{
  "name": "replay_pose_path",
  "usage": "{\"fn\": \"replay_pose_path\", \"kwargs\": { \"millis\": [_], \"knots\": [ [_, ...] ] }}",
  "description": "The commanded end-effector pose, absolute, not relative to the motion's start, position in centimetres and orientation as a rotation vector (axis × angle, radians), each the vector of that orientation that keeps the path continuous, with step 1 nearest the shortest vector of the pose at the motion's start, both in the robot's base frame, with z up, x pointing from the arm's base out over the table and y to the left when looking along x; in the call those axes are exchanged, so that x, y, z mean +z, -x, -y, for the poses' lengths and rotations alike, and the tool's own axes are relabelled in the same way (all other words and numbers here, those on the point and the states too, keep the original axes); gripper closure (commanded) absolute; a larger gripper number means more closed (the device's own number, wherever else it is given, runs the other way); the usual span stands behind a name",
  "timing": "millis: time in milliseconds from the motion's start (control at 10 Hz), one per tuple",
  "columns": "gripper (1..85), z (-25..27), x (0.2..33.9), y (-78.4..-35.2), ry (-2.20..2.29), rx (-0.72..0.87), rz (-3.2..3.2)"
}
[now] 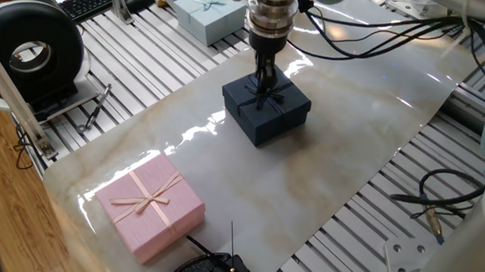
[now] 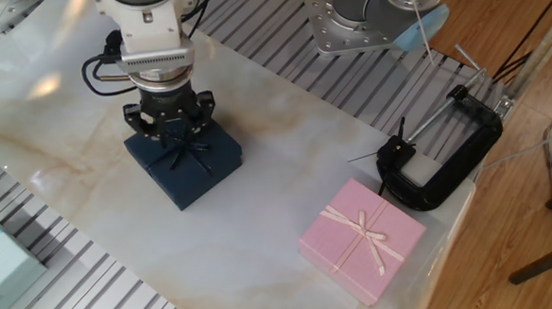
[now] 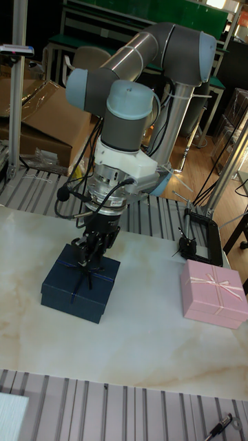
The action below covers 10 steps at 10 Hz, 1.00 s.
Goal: Open a box
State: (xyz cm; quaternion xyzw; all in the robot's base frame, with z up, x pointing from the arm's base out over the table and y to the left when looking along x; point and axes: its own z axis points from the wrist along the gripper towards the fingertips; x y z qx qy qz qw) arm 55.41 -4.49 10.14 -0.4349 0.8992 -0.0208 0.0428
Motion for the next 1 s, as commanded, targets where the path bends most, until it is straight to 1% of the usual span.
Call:
{"fn": "replay_pose_path", "kwargs": {
  "millis": [0, 200, 300, 400, 500, 700, 800, 900],
  "knots": [
    [30.7, 3.1, 10.9, -57.6, 1.34, -0.044, -2.733],
    [35.0, 2.2, 10.9, -58.5, 1.315, -0.021, -2.749],
    [43.0, 1.7, 11.0, -57.6, 1.263, 0.026, -2.793],
    [49.7, 0.8, 11.2, -56.2, 1.191, 0.123, -2.845],
    [49.7, 0.5, 11.2, -55.4, 1.14, 0.158, -2.891],
    [46.3, 0.4, 11.2, -54.6, 1.074, 0.188, -2.947],
    [43.0, -1.2, 11.5, -54.1, 1.051, 0.289, -2.946],
    [41.3, -2.6, 10.9, -55.5, 1.056, 0.359, -2.934]
  ]
}}
